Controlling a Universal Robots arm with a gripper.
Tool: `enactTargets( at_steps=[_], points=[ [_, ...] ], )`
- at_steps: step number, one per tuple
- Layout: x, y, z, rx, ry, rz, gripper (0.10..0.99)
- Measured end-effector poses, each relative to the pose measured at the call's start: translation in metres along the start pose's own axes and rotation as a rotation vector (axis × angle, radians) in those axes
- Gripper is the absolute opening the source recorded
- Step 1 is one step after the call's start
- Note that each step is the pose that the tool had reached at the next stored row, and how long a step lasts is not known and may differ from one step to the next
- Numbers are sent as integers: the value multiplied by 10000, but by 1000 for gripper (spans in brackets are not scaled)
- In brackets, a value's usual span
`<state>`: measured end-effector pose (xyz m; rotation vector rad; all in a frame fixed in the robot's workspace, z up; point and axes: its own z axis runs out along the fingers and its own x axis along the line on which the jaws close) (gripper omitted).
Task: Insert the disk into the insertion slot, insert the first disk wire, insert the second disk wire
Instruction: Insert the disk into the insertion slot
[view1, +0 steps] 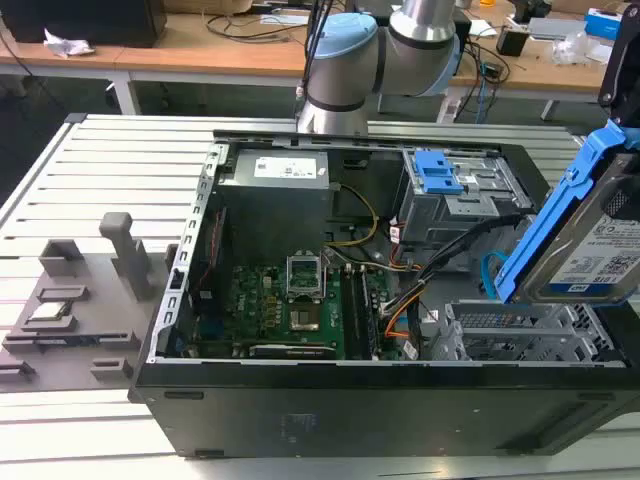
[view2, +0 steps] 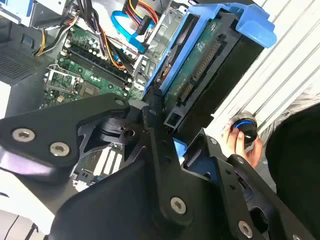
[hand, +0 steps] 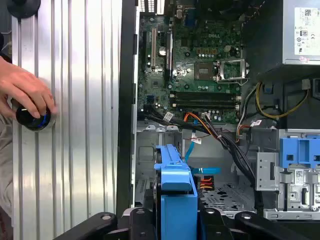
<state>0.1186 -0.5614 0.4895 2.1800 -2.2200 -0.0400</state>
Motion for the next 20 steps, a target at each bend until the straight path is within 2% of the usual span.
enactTargets(
  at_steps=[4,7,9,12,20],
  points=[
    [-2,21,42,0,0,0,365],
    [-15,54,134,0,-1,0,365],
    [-50,105,207,0,0,1,365],
    [-113,111,289,0,-4,61,365],
    [-120,131,398,-1,-8,280,365]
  ],
)
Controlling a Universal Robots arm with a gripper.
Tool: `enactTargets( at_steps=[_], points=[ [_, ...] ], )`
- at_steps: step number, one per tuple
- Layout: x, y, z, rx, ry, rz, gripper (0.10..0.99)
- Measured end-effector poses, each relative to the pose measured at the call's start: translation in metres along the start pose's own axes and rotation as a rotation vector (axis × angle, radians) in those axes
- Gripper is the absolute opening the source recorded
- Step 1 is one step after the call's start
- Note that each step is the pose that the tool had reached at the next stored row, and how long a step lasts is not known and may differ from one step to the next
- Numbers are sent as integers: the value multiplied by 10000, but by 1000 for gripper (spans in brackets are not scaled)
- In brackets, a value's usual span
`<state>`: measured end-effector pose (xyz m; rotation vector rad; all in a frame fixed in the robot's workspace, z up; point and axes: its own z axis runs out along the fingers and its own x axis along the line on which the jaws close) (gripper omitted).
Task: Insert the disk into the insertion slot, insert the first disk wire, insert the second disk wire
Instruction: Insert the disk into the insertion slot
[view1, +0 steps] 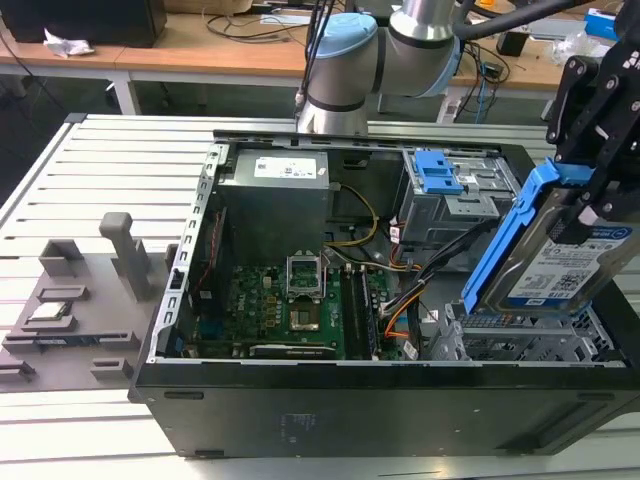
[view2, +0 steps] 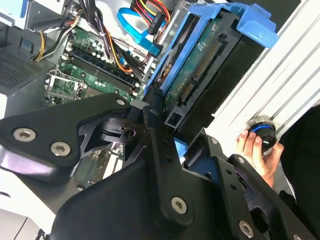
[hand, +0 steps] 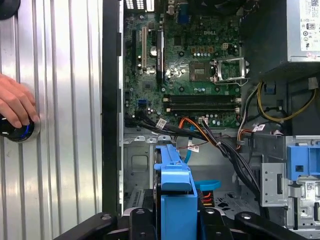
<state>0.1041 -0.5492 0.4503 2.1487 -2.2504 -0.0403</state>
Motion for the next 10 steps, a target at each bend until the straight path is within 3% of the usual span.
enactTargets(
  at_steps=[10],
  points=[
    [0,-1,157,0,3,-1,365]
  ],
)
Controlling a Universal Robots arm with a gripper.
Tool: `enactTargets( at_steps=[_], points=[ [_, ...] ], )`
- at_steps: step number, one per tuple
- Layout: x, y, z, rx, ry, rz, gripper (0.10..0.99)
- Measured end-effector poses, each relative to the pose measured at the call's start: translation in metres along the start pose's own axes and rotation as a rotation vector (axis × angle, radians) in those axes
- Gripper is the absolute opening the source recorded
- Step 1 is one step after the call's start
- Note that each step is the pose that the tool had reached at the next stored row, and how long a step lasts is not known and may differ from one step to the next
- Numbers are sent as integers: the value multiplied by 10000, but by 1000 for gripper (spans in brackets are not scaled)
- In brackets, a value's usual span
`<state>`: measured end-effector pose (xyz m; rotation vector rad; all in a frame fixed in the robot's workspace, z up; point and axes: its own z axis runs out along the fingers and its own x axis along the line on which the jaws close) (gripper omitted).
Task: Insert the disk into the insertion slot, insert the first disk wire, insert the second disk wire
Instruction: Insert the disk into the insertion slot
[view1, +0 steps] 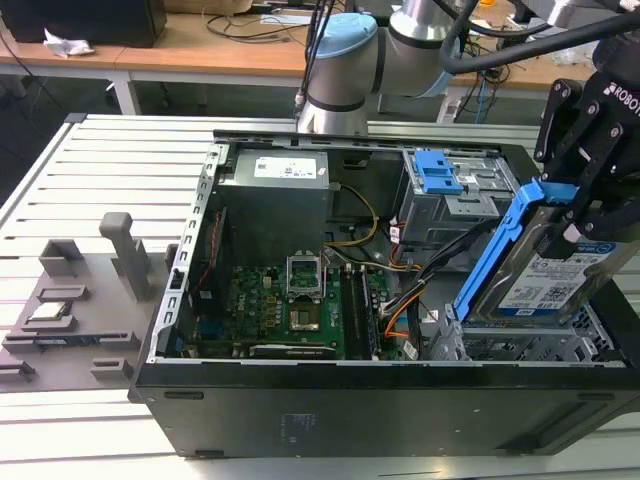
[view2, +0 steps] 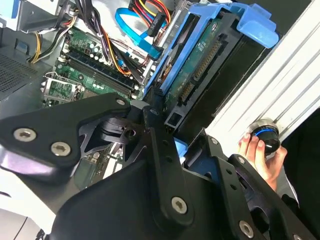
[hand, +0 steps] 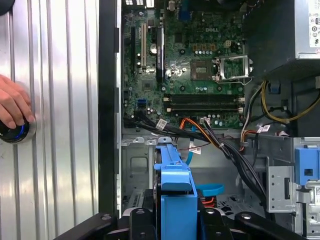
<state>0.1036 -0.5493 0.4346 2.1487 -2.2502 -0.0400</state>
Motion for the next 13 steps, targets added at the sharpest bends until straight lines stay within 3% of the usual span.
enactTargets(
  at_steps=[9,13],
  points=[
    [-1,-4,217,0,0,0,365],
    [-1,-6,280,1,0,0,365]
  ],
)
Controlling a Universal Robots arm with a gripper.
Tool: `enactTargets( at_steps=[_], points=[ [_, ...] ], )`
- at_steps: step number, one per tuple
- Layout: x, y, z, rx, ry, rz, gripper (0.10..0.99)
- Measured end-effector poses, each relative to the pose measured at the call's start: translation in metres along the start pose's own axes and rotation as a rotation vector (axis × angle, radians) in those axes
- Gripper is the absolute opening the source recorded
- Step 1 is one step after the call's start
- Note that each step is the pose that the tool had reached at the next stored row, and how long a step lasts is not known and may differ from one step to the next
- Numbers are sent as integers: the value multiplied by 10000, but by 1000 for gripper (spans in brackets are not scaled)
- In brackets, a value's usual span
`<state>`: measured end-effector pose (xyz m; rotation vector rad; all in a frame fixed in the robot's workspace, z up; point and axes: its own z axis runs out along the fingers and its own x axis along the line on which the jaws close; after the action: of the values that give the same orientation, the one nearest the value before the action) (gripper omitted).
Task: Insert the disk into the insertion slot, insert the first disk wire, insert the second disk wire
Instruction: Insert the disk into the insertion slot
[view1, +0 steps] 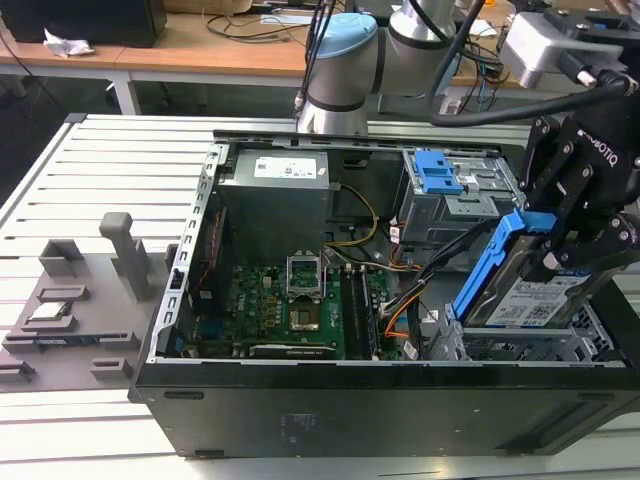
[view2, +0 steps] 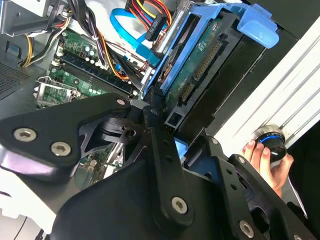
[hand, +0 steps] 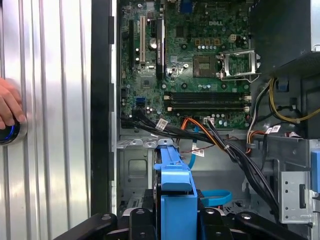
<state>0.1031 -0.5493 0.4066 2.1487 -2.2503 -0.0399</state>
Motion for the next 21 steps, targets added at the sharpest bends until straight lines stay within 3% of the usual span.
enactTargets(
  at_steps=[10,12,17,20,21],
  points=[
    [0,-2,51,1,-2,0,365],
    [0,-2,51,0,1,0,439],
    [0,-2,51,-1,-1,0,439],
    [0,-2,50,-1,-1,0,235],
    [0,-2,50,-1,-1,0,235]
  ],
)
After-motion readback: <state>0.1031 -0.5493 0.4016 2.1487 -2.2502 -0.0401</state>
